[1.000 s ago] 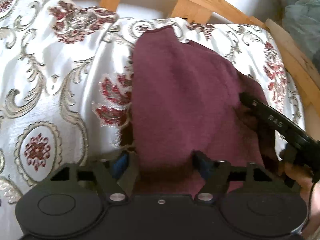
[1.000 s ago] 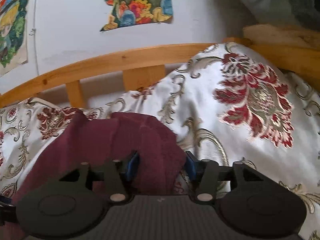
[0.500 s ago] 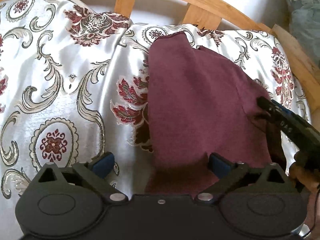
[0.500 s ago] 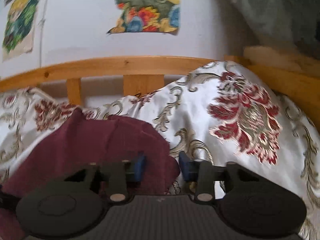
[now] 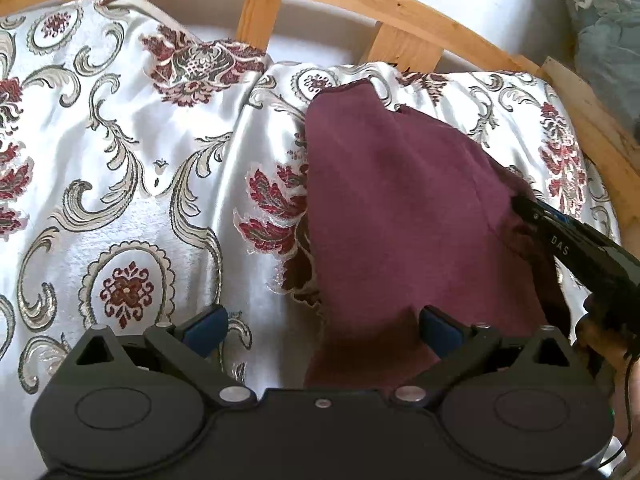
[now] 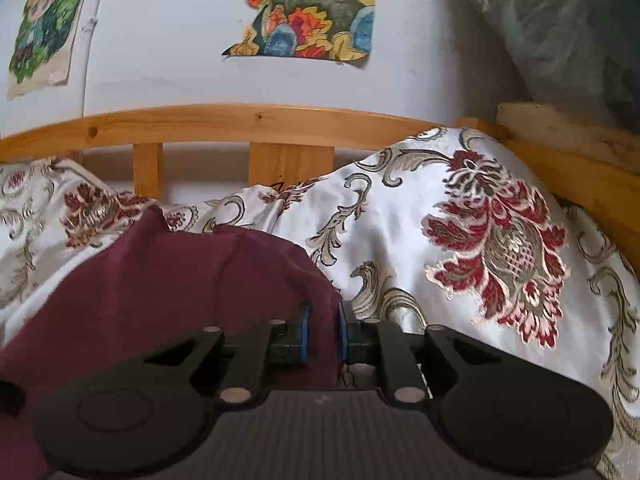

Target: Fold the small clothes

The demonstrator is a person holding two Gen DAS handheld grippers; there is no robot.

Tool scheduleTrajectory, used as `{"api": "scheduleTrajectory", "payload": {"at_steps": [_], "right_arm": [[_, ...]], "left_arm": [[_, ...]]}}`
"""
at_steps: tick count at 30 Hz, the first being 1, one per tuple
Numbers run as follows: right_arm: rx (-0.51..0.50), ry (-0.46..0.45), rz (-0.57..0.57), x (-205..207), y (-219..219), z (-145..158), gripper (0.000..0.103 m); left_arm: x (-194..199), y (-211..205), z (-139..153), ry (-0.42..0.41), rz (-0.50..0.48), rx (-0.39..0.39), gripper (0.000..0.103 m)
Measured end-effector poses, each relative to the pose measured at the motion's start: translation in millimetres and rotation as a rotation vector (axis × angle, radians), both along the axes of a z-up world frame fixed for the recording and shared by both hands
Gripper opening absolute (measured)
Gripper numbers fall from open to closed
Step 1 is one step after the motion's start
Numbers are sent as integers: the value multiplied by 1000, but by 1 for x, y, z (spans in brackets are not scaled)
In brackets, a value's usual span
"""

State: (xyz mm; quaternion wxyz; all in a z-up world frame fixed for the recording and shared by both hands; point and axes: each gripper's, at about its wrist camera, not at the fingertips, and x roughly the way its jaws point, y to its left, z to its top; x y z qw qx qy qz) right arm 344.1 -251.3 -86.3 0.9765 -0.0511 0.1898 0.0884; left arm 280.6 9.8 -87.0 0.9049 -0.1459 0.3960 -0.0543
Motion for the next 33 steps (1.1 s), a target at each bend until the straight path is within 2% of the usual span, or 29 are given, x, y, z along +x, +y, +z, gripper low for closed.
{"api": "scheduleTrajectory", "payload": {"at_steps": [3, 5, 9, 11, 14, 17, 20, 22, 25, 28, 33], "right_arm": [[41, -1, -17, -15, -9, 9, 39], [79, -8, -28, -28, -18, 18, 63], [85, -43, -39, -62, -29, 38, 74], [91, -63, -36, -84, -33, 47, 88], [114, -97, -31, -119, -36, 60, 97], [131, -139, -29, -160, -36, 72, 102], [158, -166, -29, -195, -36, 81, 103], [171, -179, -23, -218, -33, 86, 103], [207, -189, 2, -248, -29, 92, 103], [277, -154, 33, -271, -28, 93, 103], [276, -154, 37, -305, -20, 89, 103]], "left_arm": [[-12, -3, 5, -33, -16, 12, 102], [-22, -7, 10, -69, -37, 17, 102], [-42, -18, 25, -156, -38, 40, 102], [-52, -26, 33, -195, -29, 54, 102], [-71, -31, 43, -241, -28, 71, 102], [-100, -33, 53, -310, -6, 131, 102], [-129, -33, 64, -383, -18, 199, 102], [-146, -32, 71, -401, -36, 231, 102], [-168, -22, 80, -373, -64, 193, 102], [-192, -10, 83, -349, -66, 139, 102], [-224, -3, 78, -334, -47, 158, 102]]}}
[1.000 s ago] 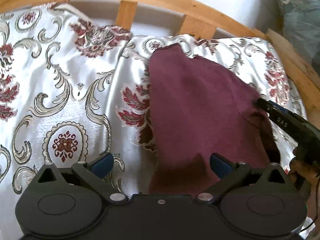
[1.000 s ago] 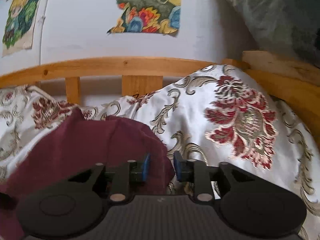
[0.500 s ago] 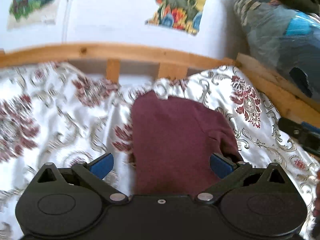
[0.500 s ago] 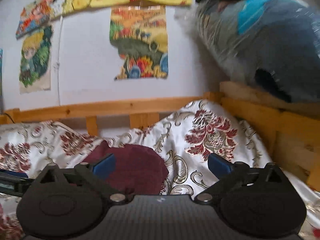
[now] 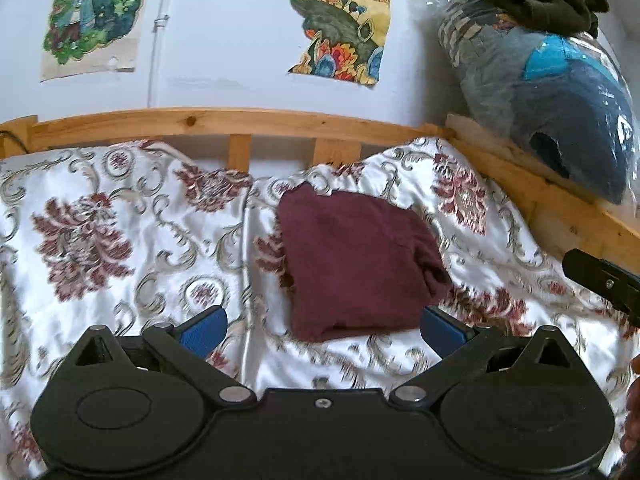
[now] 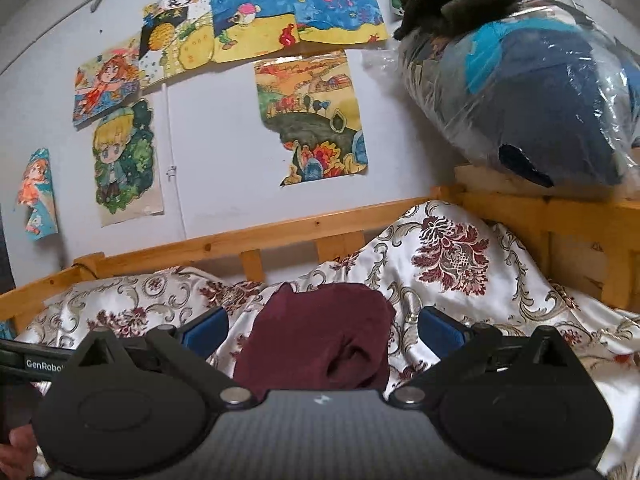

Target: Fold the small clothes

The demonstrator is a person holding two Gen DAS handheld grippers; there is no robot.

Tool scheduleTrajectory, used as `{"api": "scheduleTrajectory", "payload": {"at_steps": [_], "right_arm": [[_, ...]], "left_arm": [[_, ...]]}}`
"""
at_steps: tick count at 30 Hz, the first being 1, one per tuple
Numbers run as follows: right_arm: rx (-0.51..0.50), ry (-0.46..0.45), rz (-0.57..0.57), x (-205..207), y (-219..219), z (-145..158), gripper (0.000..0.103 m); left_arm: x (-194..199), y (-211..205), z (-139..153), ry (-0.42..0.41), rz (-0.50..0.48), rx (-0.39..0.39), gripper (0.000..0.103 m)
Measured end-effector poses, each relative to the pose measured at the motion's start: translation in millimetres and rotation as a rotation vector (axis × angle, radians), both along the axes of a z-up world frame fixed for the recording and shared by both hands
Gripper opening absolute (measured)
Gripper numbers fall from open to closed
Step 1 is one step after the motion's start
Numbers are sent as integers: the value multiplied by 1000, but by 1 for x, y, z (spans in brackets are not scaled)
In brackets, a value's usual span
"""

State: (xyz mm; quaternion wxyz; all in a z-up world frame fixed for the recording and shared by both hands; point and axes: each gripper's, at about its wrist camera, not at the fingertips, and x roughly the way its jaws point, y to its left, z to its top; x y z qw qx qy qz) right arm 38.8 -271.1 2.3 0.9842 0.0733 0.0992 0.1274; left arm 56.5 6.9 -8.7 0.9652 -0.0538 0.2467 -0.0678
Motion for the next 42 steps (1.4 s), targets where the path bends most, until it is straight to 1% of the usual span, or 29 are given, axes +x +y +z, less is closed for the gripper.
{"api": "scheduleTrajectory", "payload": {"at_steps": [2, 4, 6, 10, 17, 23, 28, 42], "right_arm": [[-6, 10, -2, -9, 1, -4, 103], [7, 16, -3, -17, -1, -8, 103], [25, 27, -10, -24, -4, -14, 103], [13, 19, -43, -34, -3, -21, 103], [-43, 17, -44, -31, 10, -27, 103], [-34, 15, -81, -29, 9, -28, 103], [-3, 25, -103, -27, 3, -30, 103], [-11, 17, -100, -28, 2, -29, 103]], "left_arm": [[-8, 0, -4, 20, -1, 27, 102], [-16, 1, -9, 25, -8, 41, 102], [-19, 0, -12, 34, 6, 50, 102], [-22, 0, -19, 30, 38, 43, 102], [-22, -5, -26, 18, 53, 72, 102], [-20, -9, -31, 31, 65, 81, 102], [-19, -9, -31, 28, 81, 80, 102], [-20, -6, -27, 26, 100, 75, 102]]}}
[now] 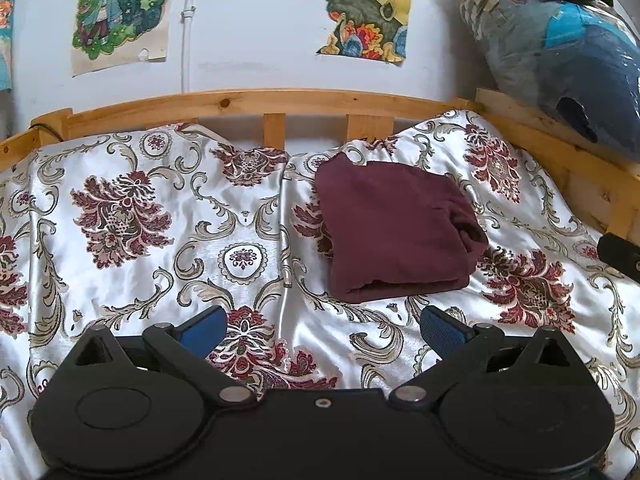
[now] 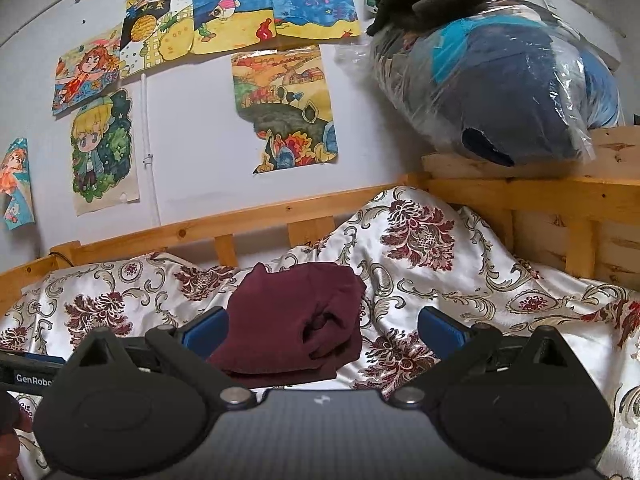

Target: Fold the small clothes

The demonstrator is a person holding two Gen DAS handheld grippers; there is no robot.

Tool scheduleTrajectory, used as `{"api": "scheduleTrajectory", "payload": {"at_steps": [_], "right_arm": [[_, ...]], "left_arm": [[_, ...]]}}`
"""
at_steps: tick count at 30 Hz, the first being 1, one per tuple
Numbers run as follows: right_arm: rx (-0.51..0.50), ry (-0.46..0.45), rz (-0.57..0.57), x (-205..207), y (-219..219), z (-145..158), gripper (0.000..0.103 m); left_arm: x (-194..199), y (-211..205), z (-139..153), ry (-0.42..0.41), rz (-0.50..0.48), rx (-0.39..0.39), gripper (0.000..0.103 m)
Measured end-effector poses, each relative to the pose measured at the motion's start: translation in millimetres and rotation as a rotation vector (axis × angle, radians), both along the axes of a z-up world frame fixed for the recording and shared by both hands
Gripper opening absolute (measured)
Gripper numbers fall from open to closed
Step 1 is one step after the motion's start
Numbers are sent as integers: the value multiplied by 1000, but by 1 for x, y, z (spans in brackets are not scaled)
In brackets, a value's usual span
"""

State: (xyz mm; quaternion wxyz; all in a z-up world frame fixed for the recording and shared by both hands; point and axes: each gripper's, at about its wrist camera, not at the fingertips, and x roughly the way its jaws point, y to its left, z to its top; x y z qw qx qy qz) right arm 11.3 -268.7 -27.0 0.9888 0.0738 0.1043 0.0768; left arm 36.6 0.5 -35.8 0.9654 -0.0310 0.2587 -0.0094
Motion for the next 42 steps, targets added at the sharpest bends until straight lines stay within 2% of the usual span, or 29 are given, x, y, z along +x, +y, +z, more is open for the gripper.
{"api": "scheduleTrajectory", "payload": {"at_steps": [42], "right_arm": [[-5, -2, 11, 0, 1, 0, 103]], "left_arm": [[-2, -2, -2, 13, 41, -35, 102]]}}
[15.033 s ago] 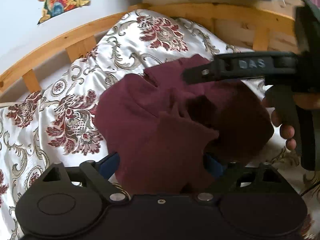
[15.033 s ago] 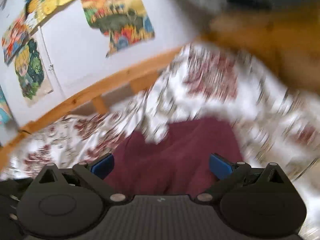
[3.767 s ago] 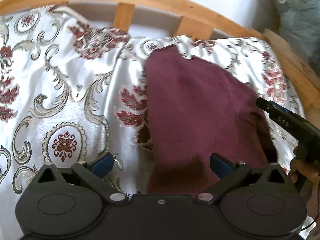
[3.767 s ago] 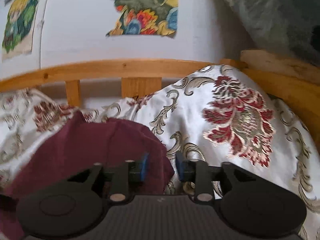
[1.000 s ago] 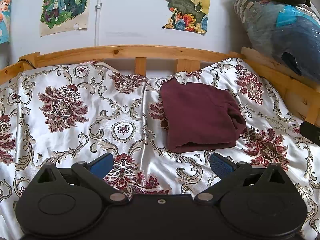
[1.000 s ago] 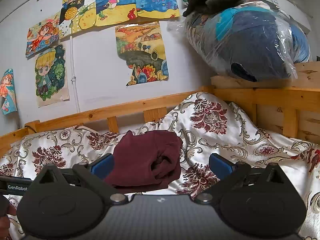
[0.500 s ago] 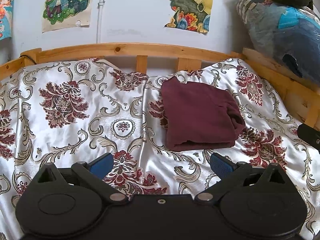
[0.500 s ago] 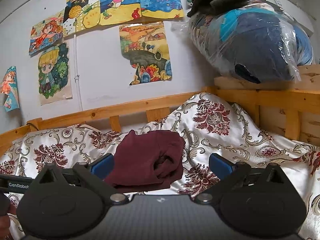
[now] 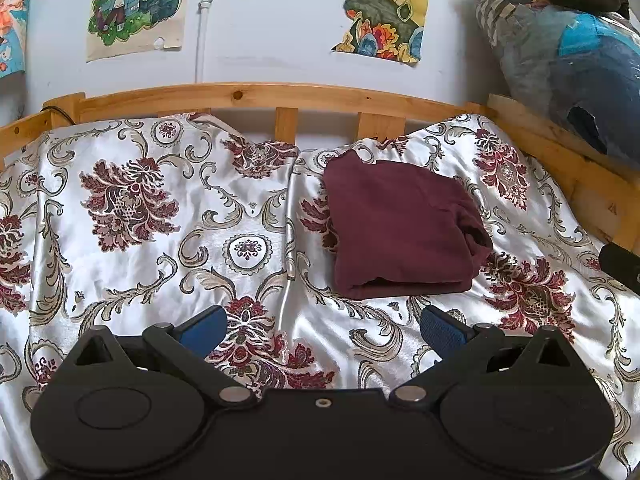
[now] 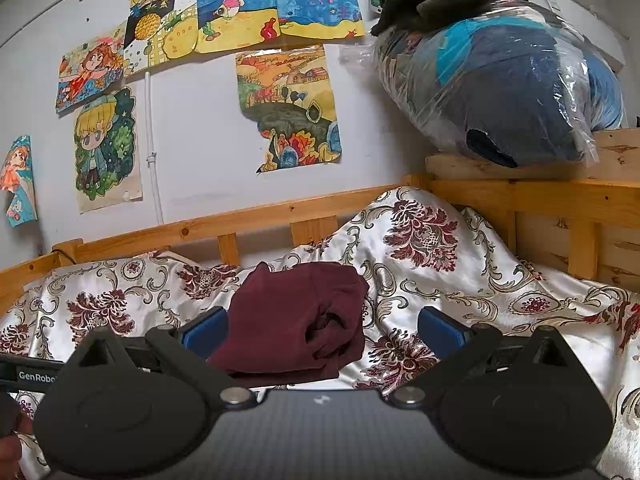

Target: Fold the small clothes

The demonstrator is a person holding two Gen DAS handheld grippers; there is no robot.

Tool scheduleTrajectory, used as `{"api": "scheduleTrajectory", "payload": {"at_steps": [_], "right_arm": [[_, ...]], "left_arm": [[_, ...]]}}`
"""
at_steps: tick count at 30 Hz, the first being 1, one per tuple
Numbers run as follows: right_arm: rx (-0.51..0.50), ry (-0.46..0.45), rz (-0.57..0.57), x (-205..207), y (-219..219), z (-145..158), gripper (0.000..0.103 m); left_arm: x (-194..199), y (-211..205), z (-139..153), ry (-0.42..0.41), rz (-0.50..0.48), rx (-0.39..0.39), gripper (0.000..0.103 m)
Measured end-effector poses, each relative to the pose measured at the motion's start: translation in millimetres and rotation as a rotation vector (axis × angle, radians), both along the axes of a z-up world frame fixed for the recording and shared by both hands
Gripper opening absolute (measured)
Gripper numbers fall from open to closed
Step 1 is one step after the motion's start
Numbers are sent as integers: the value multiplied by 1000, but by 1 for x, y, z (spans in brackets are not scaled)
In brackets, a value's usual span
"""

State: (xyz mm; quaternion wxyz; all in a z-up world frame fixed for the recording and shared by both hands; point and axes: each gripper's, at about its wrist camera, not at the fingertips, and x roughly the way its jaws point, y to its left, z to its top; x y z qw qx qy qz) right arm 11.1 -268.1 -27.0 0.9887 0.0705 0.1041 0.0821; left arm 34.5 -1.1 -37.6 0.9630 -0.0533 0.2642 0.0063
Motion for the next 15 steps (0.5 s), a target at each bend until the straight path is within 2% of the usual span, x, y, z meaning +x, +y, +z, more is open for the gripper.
{"api": "scheduleTrajectory", "payload": {"at_steps": [15], "right_arm": [[-7, 3, 1, 0, 2, -1, 103]], "left_arm": [[1, -2, -1, 10, -16, -3, 102]]}}
